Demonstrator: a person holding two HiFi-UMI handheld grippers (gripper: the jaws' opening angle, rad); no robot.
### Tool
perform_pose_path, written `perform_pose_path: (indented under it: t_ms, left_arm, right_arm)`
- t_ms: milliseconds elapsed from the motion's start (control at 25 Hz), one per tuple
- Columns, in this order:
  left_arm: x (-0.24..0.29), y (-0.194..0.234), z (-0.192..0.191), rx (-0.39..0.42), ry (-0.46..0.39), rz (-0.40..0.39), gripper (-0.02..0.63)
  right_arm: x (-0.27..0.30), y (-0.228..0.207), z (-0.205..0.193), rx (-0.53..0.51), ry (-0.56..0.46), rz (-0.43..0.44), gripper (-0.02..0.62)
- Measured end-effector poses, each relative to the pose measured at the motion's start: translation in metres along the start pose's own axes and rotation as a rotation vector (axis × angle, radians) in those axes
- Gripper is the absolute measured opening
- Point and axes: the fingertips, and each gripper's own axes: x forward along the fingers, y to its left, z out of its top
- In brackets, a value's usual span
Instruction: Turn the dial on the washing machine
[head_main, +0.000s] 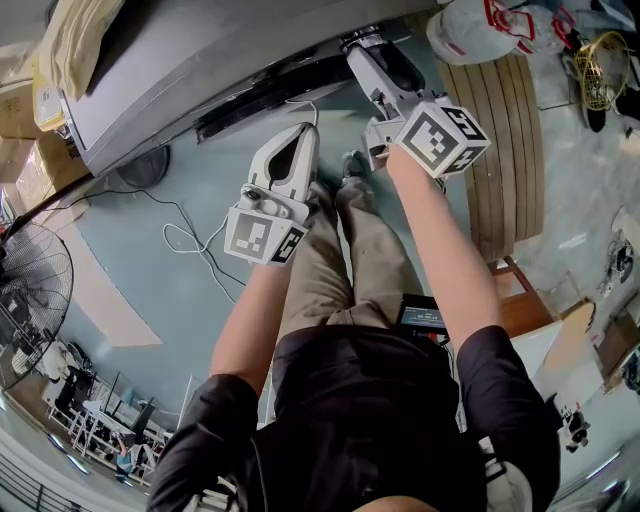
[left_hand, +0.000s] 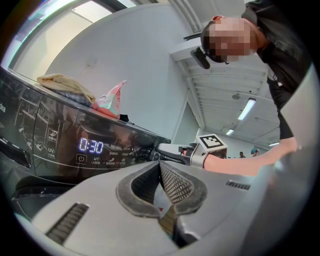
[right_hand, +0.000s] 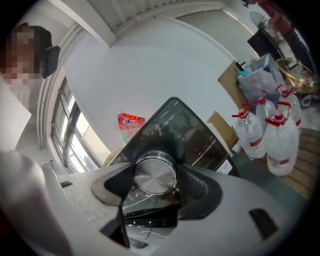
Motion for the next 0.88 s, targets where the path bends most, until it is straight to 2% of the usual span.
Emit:
perform_pose_path:
  t_ms: [360,880]
  left_arm:
    - [-0.002,0.002,-0.001,-0.005,-0.003,0.008,-0.005]
    - [0.0,0.0,0.001,0.002,-0.008,0.009,-0.005]
  right_arm:
    - [0.0,-0.006,-0.005,0.262,-0.012,0.028,0.274]
    - [-0.003,-0.011,-0.003,0.449,-0.033,0.048,0.273]
